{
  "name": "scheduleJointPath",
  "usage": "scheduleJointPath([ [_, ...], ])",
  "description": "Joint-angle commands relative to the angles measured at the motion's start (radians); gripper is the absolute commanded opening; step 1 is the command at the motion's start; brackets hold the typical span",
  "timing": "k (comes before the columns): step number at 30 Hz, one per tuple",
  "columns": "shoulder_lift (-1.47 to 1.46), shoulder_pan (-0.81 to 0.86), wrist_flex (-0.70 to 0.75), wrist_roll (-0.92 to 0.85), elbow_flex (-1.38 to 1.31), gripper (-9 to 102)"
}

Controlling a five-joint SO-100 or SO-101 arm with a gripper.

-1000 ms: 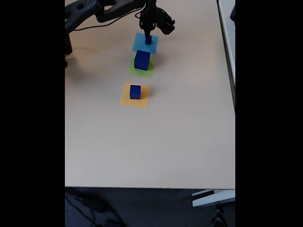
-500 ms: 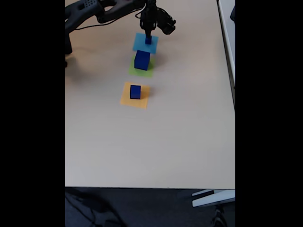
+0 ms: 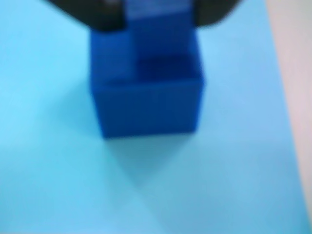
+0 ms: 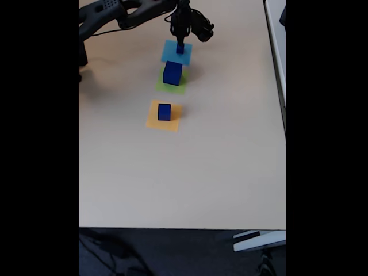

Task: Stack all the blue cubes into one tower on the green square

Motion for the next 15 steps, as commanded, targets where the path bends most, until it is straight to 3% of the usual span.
scheduleJointPath([
  [1,0.009,0.002,0.005,0.002,-0.051,1],
  [15,0.0,0.002,0.005,0.0,-0.052,3],
])
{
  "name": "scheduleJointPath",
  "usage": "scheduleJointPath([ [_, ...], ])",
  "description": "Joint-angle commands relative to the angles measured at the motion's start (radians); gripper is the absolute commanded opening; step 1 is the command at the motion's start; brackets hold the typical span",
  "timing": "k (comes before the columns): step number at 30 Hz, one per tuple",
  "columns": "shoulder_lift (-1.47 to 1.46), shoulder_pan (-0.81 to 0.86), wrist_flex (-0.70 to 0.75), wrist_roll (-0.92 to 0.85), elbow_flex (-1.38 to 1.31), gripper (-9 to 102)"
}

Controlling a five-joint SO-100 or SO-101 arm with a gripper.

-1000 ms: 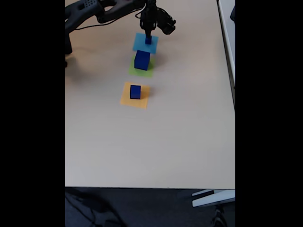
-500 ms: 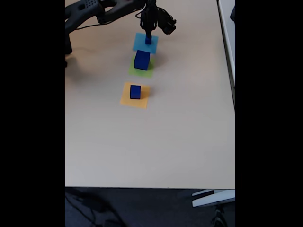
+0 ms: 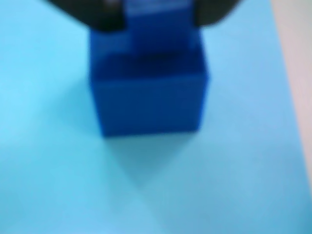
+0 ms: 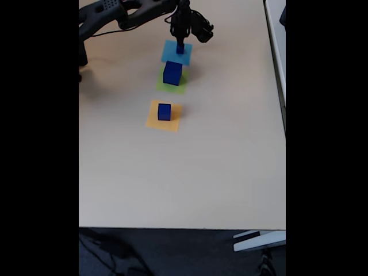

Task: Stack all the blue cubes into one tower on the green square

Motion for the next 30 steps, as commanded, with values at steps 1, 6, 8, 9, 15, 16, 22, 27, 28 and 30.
scheduleJointPath([
  [1,0.015,0.002,0.005,0.0,-0.049,3],
  [6,0.014,0.002,0.005,0.0,-0.049,6],
  [8,0.015,0.002,0.005,-0.003,-0.049,7],
  [9,0.015,0.002,0.005,-0.003,-0.049,8],
  [15,0.02,0.005,0.005,-0.02,-0.049,12],
  [16,0.02,0.005,0.006,-0.023,-0.049,12],
  [22,0.034,0.005,0.006,-0.043,-0.049,14],
  [27,0.071,0.003,0.008,-0.067,-0.049,15],
  [28,0.084,0.002,0.008,-0.075,-0.049,15],
  [30,0.117,0.002,0.008,-0.098,-0.049,15],
])
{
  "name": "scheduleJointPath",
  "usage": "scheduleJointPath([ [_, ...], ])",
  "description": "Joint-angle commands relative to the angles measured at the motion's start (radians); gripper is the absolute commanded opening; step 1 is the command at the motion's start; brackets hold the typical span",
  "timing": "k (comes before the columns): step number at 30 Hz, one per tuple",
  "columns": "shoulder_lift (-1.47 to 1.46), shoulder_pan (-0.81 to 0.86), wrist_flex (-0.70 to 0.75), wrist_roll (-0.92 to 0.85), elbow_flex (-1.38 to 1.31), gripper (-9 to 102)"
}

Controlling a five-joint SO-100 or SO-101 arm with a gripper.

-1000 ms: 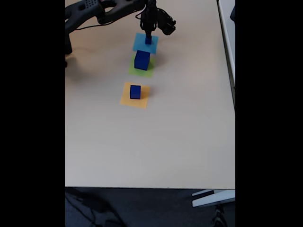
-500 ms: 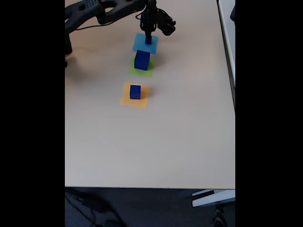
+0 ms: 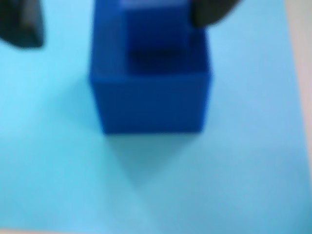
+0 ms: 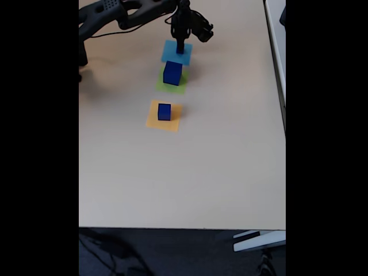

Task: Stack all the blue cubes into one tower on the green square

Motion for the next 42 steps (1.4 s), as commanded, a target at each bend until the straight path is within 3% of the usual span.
scheduleJointPath([
  [1,0.138,0.002,0.006,-0.04,-0.049,15],
  [13,0.426,0.038,0.008,-0.215,-0.032,18],
  [19,0.563,0.152,-0.026,-0.342,0.109,25],
  [26,0.568,0.281,-0.075,-0.448,0.146,25],
  [27,0.565,0.295,-0.077,-0.451,0.146,28],
  [29,0.552,0.318,-0.078,-0.46,0.146,47],
  [31,0.538,0.337,-0.078,-0.463,0.146,53],
  [42,0.472,0.41,-0.071,-0.491,0.152,54],
])
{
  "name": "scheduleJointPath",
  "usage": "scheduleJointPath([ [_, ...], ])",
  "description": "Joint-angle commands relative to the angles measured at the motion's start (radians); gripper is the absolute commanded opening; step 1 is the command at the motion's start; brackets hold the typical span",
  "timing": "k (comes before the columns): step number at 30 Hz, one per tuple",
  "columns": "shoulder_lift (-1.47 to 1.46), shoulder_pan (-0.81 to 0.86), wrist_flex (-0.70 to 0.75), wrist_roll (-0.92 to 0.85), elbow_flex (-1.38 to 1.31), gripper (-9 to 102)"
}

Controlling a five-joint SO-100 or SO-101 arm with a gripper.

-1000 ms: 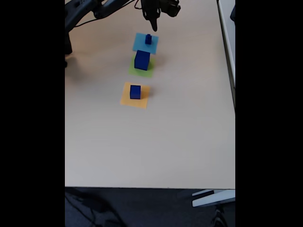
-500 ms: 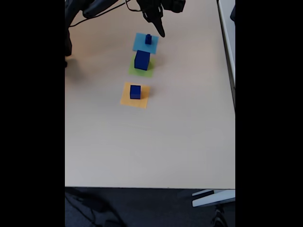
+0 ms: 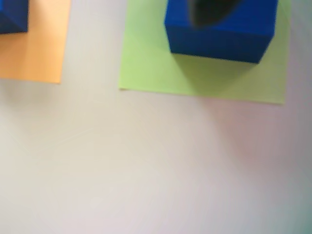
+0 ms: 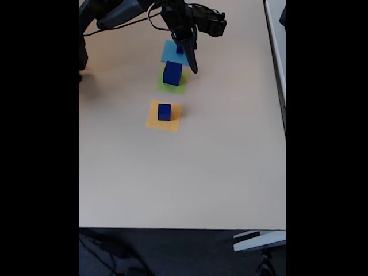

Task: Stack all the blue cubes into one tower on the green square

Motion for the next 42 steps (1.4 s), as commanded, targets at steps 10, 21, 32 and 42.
scheduleJointPath([
  [10,-0.095,0.098,0.015,-0.092,-0.006,54],
  [21,-0.206,0.167,0.035,-0.241,0.006,52],
  [32,0.078,0.17,-0.221,-0.279,0.557,51],
  [42,0.143,0.199,-0.301,-0.307,0.683,50],
])
